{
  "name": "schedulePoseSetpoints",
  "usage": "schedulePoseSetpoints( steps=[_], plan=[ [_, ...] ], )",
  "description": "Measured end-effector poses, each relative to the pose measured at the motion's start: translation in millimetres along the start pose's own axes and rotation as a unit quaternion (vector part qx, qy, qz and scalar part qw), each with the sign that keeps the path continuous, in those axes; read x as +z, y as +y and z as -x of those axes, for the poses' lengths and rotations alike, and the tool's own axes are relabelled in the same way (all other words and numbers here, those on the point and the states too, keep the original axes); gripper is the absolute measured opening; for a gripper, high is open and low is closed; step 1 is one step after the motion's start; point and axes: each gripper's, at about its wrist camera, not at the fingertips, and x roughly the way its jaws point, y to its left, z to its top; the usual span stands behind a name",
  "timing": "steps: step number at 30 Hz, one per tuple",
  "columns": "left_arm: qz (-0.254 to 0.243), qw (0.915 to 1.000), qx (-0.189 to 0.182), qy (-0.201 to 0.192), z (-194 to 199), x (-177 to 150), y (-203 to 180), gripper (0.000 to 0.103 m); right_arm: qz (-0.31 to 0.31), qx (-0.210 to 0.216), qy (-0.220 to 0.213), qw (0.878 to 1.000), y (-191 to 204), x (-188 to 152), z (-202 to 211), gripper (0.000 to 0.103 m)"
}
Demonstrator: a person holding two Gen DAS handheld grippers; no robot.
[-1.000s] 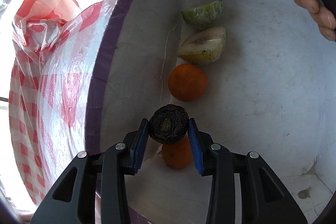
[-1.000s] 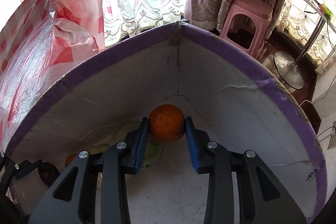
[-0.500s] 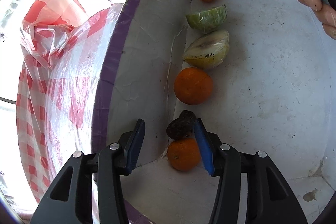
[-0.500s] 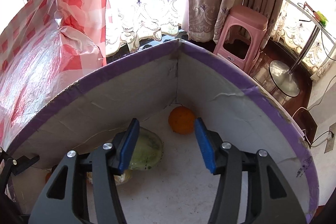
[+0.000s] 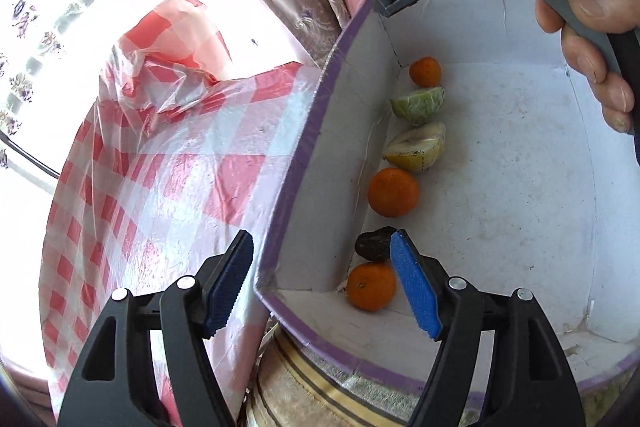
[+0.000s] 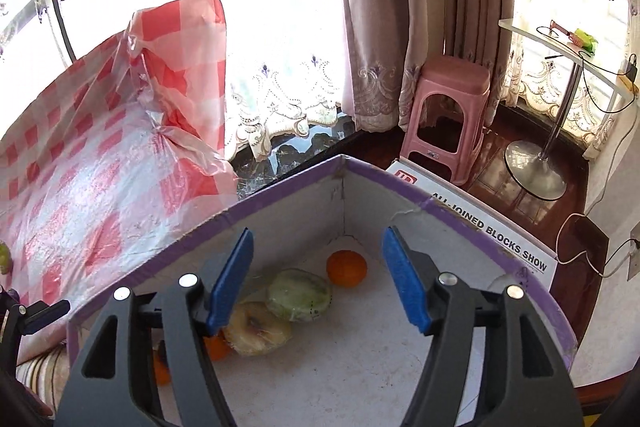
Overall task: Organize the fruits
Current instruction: 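Move both open tools back over the table toward the remaining fruit, then grasp another dark round fruit with the left tool while the right tool grasps the wrapped cabbage half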
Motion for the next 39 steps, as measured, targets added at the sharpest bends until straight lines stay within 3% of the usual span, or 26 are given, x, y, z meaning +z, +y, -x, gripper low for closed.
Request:
schedulePoseSetpoints(
  steps=[10, 15, 21, 25, 33, 39],
  plan=[
    [0.105, 0.9934, -0.006, -0.046, 50, -46, 59, 0.072, 0.043, 0.047, -0.037, 0.997, 53, 6, 50, 0.068],
    [0.181, 0.9811, -0.023, -0.064, 74, -84, 94, 0.075, 0.073, 0.080, -0.035, 0.993, 89, 1, 62, 0.068],
    [0.242, 0.9683, -0.003, -0.062, 93, -138, 122, 0.075, 0.113, 0.108, -0.031, 0.987, 137, -3, 67, 0.068],
    [0.287, 0.9565, 0.005, -0.055, 105, -180, 141, 0.075, 0.130, 0.126, -0.028, 0.983, 162, -6, 68, 0.073],
    [0.369, 0.9284, 0.039, -0.024, 121, -266, 176, 0.075, 0.171, 0.157, -0.021, 0.972, 217, -17, 70, 0.073],
    [0.418, 0.9082, 0.028, -0.008, 122, -313, 194, 0.068, 0.197, 0.189, -0.012, 0.962, 256, -23, 74, 0.073]
  ],
)
